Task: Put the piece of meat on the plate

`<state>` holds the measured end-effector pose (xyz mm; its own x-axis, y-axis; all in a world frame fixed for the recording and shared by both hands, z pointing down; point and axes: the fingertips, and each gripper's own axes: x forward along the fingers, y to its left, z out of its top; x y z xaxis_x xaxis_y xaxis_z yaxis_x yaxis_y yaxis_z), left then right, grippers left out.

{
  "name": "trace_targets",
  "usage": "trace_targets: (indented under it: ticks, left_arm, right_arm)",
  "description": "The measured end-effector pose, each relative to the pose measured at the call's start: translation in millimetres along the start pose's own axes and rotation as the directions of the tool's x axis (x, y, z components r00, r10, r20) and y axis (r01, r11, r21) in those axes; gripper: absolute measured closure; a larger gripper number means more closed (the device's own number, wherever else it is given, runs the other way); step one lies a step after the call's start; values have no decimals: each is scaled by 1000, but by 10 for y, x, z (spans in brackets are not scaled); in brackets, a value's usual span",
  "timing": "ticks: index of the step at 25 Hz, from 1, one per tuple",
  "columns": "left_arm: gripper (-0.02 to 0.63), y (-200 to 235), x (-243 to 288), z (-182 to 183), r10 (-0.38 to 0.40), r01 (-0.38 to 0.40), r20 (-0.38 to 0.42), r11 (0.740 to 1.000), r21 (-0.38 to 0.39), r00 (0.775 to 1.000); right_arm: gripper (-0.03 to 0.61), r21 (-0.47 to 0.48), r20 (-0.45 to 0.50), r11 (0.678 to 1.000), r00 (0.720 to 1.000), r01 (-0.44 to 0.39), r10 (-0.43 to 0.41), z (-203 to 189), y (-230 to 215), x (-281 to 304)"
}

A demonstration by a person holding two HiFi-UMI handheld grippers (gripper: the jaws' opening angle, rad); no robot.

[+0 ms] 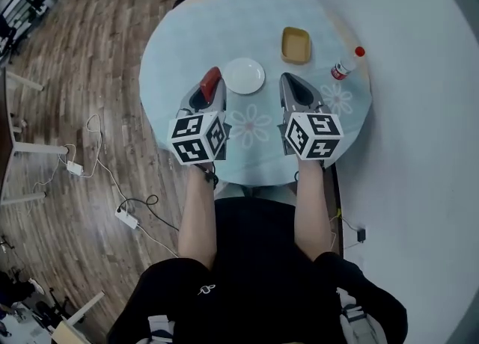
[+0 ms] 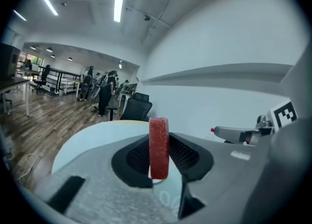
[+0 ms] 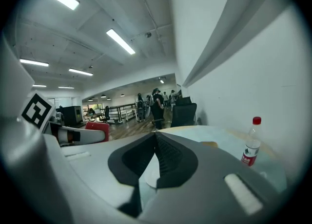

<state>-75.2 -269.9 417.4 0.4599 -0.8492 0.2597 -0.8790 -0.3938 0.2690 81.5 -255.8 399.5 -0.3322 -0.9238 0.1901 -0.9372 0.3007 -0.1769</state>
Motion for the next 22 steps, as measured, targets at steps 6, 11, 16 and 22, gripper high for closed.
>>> trace_targets:
  ticks: [6,11,16,22]
  left_arm:
    - [520,357,548,-375,5,-18,-140,996,-92,990]
    - [520,479,891,-958,-39,-2,-307,992,-130,951]
    - [519,412,1100,-1621,-147,84,-463,984,-155,874]
    - [518,296,1654,-2016,-266,173,-589,962,-211,763]
  right_arm:
    - [569,2,-124,1000,992,4,-4,-226,-201,552]
    - [569,-4,-212,1000,977,-2,1,-501,-357,827]
    - [569,6,-261,1000,965,31,-28,-716,-715,784]
    - [569,41,-293,995,953,87,-72,-877,-1096,688]
